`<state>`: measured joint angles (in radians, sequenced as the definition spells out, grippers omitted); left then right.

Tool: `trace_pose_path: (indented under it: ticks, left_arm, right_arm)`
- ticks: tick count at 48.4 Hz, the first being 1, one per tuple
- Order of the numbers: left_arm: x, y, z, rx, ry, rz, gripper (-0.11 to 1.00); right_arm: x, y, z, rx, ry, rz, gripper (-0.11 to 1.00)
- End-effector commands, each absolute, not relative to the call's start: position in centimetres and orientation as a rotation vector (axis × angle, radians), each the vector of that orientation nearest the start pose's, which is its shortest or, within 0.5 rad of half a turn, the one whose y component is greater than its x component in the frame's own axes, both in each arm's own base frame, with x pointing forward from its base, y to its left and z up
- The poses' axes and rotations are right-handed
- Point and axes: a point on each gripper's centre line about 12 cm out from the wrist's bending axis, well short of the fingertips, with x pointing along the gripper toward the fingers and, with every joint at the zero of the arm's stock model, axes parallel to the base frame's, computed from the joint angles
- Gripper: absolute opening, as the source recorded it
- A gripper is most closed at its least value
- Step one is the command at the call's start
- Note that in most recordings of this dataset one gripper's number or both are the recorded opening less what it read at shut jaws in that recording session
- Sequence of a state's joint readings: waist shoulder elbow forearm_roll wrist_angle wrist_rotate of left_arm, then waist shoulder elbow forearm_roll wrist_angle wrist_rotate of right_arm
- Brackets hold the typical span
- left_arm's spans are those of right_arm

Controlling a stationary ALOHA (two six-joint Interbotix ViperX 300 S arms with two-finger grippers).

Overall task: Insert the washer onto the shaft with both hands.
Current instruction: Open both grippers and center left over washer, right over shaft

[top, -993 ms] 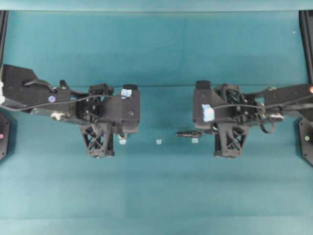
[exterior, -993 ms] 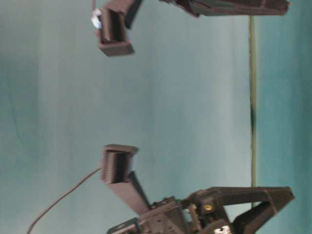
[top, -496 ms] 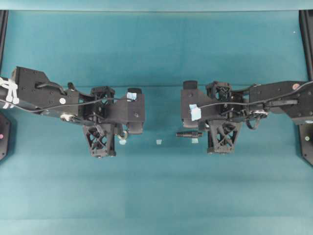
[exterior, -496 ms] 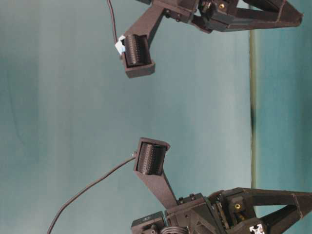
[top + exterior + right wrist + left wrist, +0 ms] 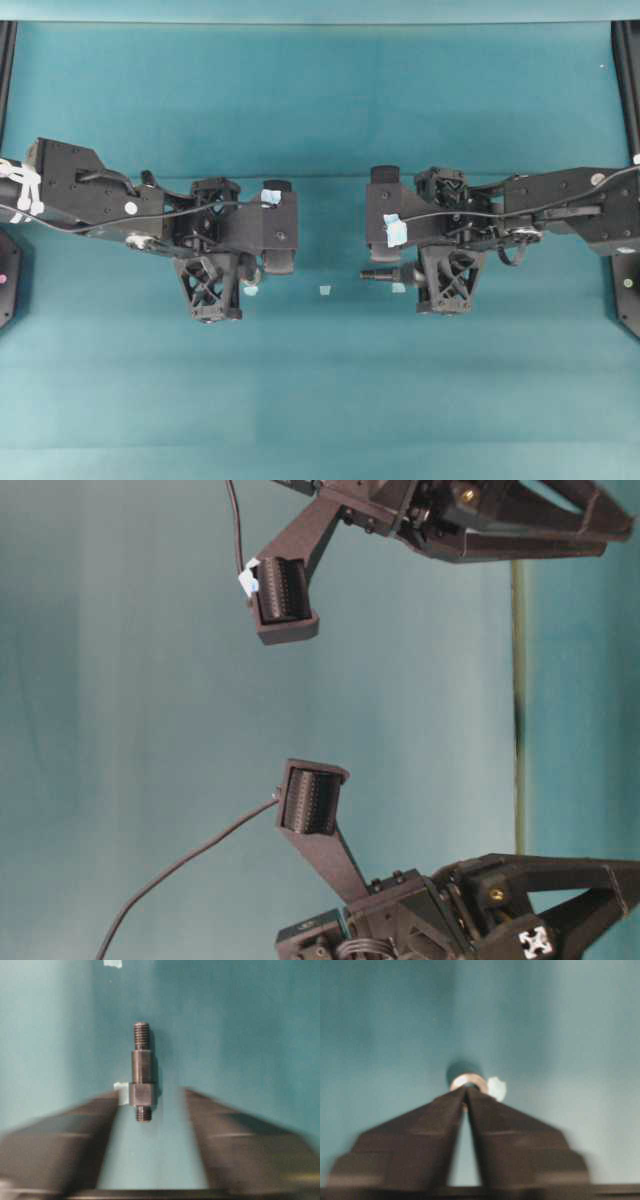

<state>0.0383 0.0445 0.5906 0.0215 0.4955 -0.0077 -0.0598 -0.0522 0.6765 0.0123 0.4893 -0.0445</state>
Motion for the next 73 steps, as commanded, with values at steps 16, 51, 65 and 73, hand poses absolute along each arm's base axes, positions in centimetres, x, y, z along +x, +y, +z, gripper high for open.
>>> trace_pose_path:
  ticks: [16,51,65,73]
  left_arm:
    - [36.4,1.7,13.6,-0.022,1.153,0.051,0.91]
    - [36.9,1.7,11.0,-0.024,1.147,0.049,0.90]
    - [36.9,1.6,10.4,-0.023,1.156,0.048,0.90]
    - [36.7,1.7,10.2,-0.024,1.164,0.049,0.90]
  right_arm:
    - [34.2,-2.1,14.3,0.010,1.121,-0.034,0.86]
    - [33.4,-2.0,11.9,0.008,1.137,-0.032,0.86]
    - [33.8,-2.0,11.3,0.007,1.129,-0.031,0.86]
    - [34.0,-2.0,10.7,0.006,1.137,-0.030,0.86]
